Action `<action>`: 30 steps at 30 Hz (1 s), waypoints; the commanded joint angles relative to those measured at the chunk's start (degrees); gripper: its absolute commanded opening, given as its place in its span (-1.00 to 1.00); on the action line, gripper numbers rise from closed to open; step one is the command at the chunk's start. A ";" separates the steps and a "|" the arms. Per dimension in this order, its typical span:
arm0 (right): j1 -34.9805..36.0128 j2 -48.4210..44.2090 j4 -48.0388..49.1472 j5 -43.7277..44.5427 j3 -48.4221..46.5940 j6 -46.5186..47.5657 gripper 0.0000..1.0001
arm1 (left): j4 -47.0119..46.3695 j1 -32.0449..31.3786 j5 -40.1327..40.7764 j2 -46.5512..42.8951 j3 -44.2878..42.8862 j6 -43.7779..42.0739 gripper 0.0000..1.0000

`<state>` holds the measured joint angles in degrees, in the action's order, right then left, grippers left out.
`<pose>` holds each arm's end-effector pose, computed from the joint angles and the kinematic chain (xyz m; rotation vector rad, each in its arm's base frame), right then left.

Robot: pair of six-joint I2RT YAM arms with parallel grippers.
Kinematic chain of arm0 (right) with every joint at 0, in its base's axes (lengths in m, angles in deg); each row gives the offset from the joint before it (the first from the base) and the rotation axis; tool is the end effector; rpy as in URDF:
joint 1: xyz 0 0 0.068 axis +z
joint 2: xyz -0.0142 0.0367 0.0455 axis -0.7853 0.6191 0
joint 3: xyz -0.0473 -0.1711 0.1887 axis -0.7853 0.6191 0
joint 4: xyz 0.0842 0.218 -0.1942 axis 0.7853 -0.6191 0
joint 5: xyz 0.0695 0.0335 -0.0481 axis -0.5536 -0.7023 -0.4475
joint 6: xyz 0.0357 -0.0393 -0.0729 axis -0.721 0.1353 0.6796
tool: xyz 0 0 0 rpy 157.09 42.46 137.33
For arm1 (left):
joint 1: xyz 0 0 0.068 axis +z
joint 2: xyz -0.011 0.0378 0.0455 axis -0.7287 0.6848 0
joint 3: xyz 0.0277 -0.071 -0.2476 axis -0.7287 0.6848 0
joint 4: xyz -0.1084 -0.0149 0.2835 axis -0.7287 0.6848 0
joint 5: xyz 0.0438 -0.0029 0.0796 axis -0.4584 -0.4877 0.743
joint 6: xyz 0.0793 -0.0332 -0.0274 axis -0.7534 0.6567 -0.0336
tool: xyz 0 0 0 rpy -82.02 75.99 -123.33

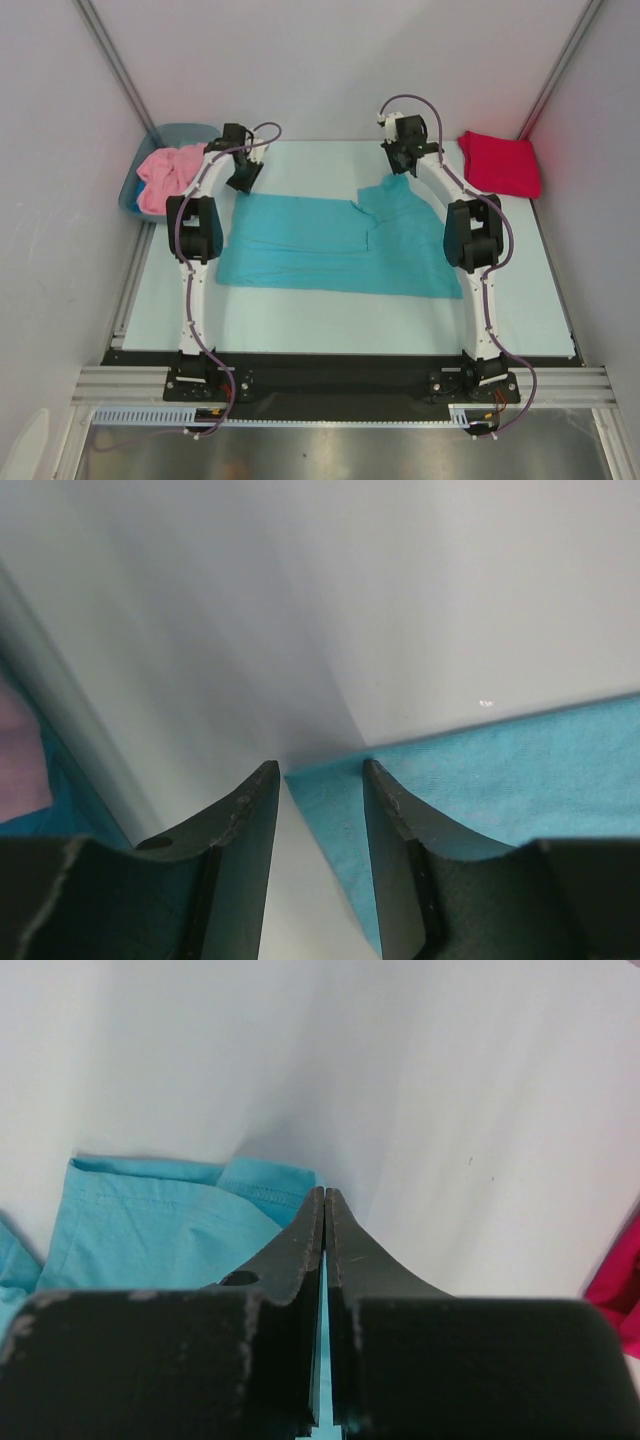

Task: Fold and stack the t-shirts
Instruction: Fold the tshirt

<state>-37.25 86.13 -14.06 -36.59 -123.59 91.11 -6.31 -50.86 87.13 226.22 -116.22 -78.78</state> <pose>0.5928 0.1477 0.1719 -0.5551 2.1998 -0.0888 0.5888 -0.0420 0.1080 0.6190 2.5787 0.1098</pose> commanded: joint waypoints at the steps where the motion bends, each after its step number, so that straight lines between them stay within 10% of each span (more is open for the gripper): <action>1: 0.70 -4.06 1.40 0.97 0.25 0.95 -1.00 | -0.20 1.17 -0.19 1.19 -3.24 0.59 -0.10; 30: 2.11 -5.82 2.27 2.91 0.87 2.01 -1.00 | 9.73 3.90 -13.28 4.35 -5.97 -0.37 -0.17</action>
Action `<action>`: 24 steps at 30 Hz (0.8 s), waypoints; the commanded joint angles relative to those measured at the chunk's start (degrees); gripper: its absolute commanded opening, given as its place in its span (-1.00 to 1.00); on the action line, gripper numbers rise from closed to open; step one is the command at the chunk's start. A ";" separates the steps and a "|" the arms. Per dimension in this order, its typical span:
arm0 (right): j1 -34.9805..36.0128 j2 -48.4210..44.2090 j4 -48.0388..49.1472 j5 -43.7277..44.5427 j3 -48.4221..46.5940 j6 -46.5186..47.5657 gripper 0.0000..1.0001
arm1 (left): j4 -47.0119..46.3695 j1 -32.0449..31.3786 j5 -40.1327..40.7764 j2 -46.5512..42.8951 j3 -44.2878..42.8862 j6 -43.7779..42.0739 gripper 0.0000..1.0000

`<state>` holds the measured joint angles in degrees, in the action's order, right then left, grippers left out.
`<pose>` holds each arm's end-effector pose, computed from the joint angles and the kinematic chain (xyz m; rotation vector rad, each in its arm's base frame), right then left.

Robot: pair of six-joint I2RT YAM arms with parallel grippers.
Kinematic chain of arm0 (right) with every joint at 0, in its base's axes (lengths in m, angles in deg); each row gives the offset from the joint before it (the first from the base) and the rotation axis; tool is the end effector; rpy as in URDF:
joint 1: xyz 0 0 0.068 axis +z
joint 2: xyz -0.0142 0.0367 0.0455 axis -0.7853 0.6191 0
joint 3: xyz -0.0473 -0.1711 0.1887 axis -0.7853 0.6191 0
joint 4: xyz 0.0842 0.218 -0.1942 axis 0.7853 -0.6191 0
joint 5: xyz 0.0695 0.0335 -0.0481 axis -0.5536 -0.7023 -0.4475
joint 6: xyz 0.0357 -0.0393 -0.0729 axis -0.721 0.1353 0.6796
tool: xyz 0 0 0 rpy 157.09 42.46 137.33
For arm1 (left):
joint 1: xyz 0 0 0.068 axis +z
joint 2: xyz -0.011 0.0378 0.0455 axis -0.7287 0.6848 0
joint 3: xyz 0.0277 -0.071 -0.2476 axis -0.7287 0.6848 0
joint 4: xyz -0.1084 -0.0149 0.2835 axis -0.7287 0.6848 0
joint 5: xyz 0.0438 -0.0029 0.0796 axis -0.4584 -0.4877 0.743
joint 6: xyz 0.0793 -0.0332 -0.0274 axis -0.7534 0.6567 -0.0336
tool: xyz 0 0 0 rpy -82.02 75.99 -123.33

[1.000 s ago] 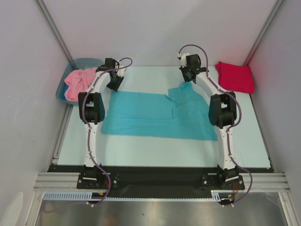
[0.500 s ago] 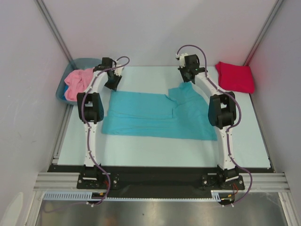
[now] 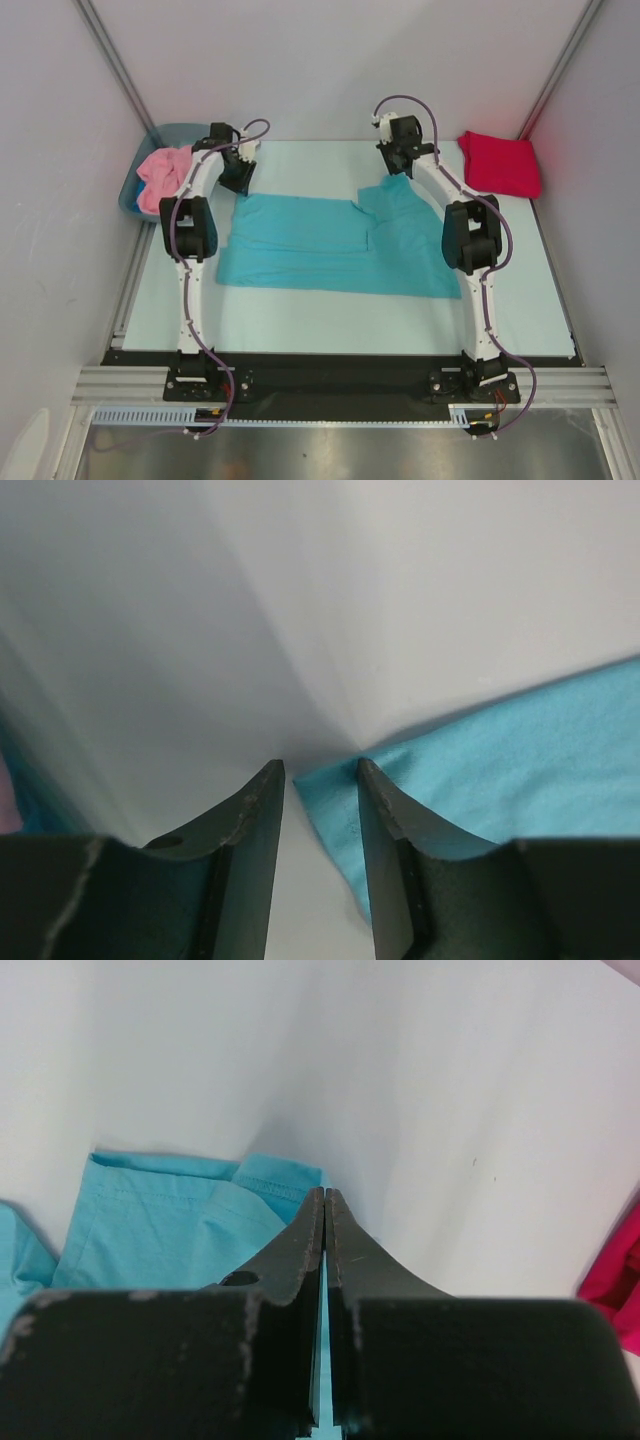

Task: Fold and stack the t-shirts
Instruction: Fold the tshirt

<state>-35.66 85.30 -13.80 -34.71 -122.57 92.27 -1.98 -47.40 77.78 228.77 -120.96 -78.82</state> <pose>0.5867 0.1608 0.1737 -0.5903 2.1884 -0.1220 0.5913 -0.0195 0.1085 0.5933 2.5949 -0.0934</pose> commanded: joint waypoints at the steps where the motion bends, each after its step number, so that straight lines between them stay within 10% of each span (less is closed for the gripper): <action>1: 0.69 -5.08 2.01 1.03 -0.16 0.93 -1.00 | 6.27 0.45 -5.23 1.71 -1.31 -0.68 -0.20; 19: 1.48 -5.17 2.19 1.47 0.19 1.20 -1.00 | 5.41 2.91 -5.07 2.06 -1.66 -0.42 -0.15; 24: 1.57 -5.17 2.36 1.56 0.11 1.46 -1.00 | 5.05 2.91 -4.19 2.15 -2.01 -1.38 -0.44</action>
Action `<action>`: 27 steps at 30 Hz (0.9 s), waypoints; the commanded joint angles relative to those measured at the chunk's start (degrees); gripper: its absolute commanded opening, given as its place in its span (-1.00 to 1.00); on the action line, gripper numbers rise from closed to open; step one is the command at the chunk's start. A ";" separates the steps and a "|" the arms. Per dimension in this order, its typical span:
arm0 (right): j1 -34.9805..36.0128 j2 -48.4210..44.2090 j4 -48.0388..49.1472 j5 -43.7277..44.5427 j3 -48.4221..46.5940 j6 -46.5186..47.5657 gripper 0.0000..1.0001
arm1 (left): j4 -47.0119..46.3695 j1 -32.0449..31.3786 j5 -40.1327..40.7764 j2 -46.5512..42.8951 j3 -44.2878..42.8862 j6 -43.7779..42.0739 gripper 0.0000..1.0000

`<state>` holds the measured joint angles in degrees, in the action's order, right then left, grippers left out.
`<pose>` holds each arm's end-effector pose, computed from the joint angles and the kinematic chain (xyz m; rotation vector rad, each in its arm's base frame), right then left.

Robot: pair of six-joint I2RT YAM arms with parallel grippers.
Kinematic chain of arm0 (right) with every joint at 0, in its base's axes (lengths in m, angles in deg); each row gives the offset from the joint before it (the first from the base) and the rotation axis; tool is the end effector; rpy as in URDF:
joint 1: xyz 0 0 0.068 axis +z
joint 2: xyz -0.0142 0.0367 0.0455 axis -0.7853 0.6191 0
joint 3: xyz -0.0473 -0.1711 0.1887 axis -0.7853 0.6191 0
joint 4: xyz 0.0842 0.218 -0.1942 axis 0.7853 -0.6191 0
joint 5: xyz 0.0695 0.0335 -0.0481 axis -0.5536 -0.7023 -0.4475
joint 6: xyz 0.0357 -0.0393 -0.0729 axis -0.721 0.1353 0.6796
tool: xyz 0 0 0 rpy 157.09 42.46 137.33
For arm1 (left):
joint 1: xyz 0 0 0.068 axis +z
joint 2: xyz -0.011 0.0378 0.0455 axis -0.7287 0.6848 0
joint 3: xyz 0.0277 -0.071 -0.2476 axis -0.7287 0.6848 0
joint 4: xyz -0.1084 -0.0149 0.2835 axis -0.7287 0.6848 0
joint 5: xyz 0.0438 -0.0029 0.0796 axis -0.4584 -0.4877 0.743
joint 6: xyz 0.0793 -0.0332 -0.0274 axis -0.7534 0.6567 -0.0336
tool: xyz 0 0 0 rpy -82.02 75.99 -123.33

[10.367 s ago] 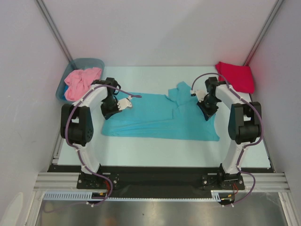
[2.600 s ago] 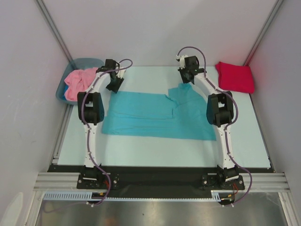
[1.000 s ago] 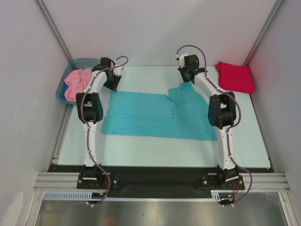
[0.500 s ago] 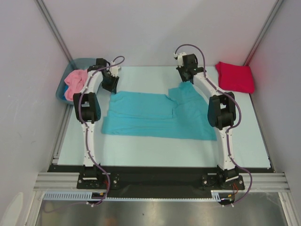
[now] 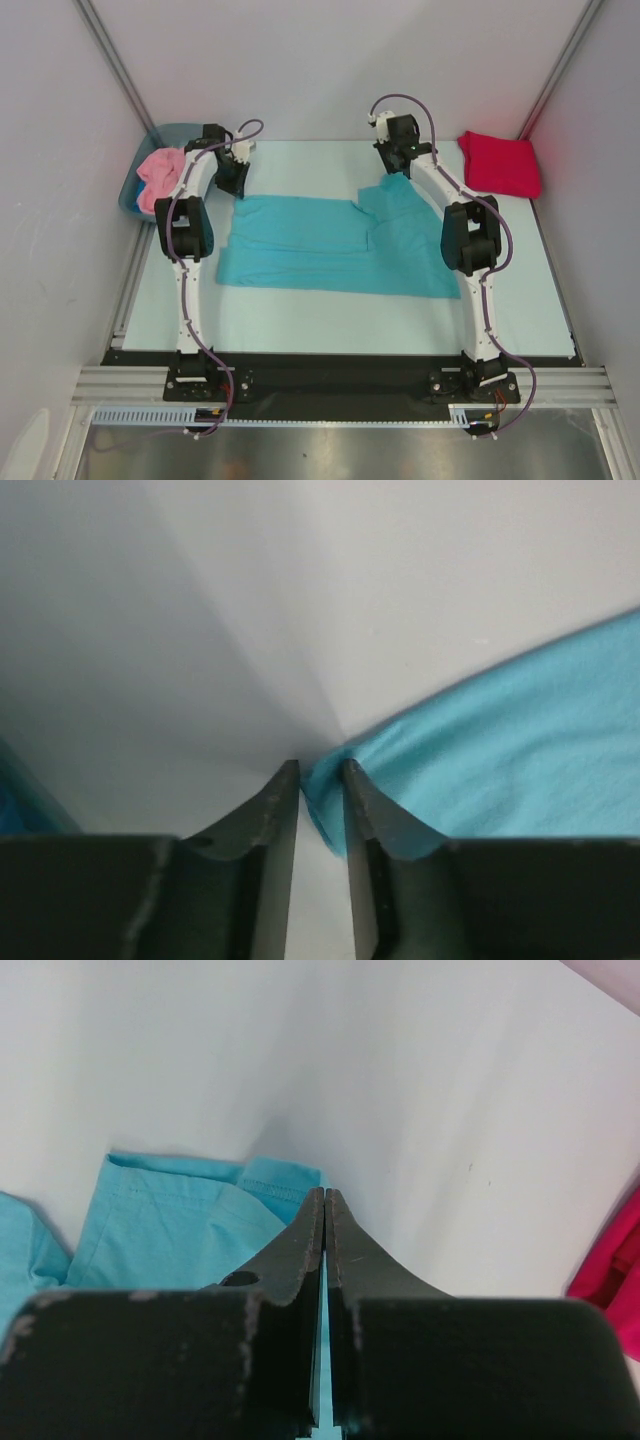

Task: Fold and stack the t-shirts
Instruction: Fold the tshirt

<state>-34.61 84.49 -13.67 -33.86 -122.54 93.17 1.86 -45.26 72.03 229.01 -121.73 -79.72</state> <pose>0.5832 0.1702 0.1822 -0.6142 2.1647 -0.1366 0.5837 -0.0056 0.1083 0.5913 2.6225 -0.2278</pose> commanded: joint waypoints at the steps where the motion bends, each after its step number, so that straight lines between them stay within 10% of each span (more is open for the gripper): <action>1: 0.43 -4.44 2.23 0.79 0.08 0.57 -1.00 | 1.29 0.77 1.73 1.99 -1.16 -0.49 -0.52; 12: 0.87 -4.27 2.23 0.79 0.26 0.57 -1.00 | 1.11 0.77 1.29 1.82 -0.81 0.48 -0.99; 27: -0.27 -5.15 2.50 2.73 2.10 2.67 -1.00 | -1.70 -0.02 -0.29 -4.06 0.77 -0.31 -0.99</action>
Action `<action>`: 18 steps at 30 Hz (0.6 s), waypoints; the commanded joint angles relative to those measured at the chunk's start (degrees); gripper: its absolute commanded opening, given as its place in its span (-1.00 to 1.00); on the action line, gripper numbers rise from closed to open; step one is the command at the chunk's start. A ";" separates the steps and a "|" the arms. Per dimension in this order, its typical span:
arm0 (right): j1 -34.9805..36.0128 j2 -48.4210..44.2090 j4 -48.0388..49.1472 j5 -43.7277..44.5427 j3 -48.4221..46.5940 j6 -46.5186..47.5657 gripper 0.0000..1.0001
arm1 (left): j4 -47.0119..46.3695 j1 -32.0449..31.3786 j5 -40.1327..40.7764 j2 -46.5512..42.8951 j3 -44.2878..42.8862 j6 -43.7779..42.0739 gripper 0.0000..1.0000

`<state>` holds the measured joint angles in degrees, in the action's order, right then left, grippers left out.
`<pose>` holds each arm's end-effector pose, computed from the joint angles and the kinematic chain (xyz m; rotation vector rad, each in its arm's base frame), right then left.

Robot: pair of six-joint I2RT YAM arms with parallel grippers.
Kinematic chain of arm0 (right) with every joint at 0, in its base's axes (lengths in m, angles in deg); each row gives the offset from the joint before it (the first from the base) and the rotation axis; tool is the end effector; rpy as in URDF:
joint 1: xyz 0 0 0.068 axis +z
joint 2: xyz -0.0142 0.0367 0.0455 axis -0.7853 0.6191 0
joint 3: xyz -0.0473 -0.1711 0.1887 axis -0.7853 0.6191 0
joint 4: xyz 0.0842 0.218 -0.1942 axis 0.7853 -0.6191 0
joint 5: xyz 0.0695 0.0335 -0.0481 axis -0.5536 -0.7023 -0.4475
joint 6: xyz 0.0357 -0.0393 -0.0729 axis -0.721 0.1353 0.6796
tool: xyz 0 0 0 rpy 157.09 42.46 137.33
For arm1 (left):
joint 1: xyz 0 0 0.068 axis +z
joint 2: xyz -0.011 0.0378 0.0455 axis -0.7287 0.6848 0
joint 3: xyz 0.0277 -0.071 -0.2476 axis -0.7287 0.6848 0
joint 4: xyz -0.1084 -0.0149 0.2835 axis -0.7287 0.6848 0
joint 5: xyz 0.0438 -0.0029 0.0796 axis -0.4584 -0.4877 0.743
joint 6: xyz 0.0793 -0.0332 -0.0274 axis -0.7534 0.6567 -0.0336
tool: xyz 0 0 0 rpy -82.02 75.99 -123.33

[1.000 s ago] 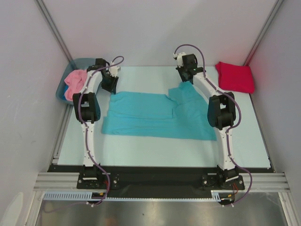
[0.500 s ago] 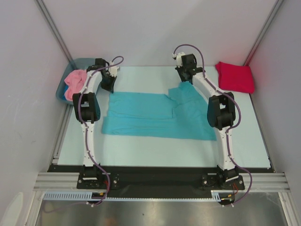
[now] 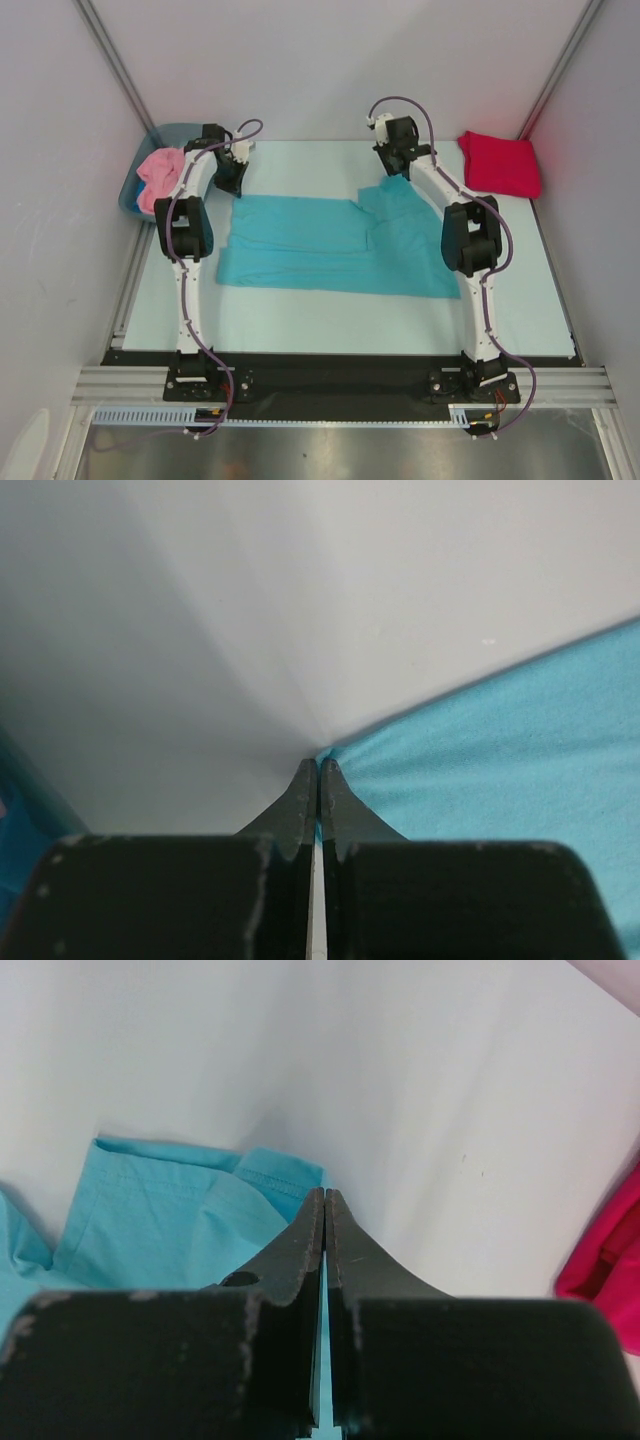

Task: Fold and stack the t-shirts
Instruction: Fold the tshirt

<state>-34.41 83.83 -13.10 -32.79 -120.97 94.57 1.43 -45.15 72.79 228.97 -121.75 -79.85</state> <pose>0.5801 0.1698 0.1789 -0.6369 2.1643 -0.1692 0.5849 -0.0034 0.1090 0.5887 2.6187 -0.2059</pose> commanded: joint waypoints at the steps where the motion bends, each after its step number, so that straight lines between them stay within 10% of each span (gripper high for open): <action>1: -0.82 -5.01 2.02 1.83 0.97 1.36 -1.00 | -1.52 -0.05 -1.31 -4.46 1.14 -0.27 -1.00; 18: -13.47 -17.32 2.46 1.22 17.40 7.16 -1.00 | -5.13 -0.31 0.44 -13.60 7.65 -1.24 -0.99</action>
<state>-47.44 71.68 -12.24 -31.59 -105.17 99.66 -1.44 -45.39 72.97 221.84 -115.08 -80.31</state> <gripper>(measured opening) 0.010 0.010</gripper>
